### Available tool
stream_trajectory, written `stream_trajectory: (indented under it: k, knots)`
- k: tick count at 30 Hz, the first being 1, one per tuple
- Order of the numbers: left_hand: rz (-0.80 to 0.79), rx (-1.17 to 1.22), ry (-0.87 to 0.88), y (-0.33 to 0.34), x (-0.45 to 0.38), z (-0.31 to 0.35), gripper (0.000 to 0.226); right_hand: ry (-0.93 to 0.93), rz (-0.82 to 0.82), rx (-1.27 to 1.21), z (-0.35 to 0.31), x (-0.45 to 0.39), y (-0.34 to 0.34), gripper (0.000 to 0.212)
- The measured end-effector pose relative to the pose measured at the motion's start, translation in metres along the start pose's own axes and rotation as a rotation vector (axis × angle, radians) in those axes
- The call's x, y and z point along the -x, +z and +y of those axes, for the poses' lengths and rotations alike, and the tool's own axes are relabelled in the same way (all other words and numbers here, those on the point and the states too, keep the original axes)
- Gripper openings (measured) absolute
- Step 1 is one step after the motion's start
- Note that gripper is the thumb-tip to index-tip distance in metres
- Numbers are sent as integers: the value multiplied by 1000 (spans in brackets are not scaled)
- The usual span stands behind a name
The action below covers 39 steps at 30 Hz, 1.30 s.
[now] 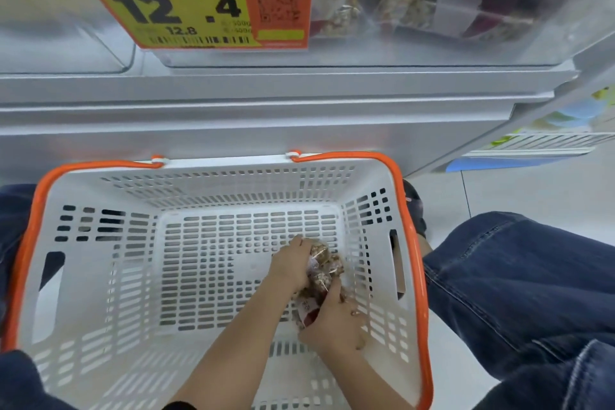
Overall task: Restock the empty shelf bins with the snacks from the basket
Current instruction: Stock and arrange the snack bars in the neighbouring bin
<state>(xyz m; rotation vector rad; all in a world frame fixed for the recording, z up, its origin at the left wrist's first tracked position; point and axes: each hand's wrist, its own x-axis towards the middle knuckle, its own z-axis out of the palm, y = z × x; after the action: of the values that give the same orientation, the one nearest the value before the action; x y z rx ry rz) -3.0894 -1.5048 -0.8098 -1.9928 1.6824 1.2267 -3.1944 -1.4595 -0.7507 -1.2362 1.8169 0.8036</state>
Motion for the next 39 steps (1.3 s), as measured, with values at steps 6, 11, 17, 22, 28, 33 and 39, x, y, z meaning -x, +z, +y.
stream_trajectory:
  k: [6,11,17,22,28,33,39]
  knots:
    - [-84,197,-144,2,10,-9,55,-120,-56,-106,6,0,-14,94]
    - [-17,429,-237,10,42,-35,46,-232,-213,-117,9,13,-45,74]
    - [206,748,-320,-16,75,-37,19,-366,-218,-242,-1,41,-96,74]
    - [535,551,-137,-110,111,-1,33,-763,145,-221,6,91,-158,62]
    - [1080,171,217,-240,226,66,26,-1304,728,-153,40,189,-259,84]
    - [1458,-178,469,-340,255,101,36,-1542,1351,-197,26,208,-342,79]
    - [851,-228,165,-382,181,83,69,-960,1172,128,-36,154,-412,67]
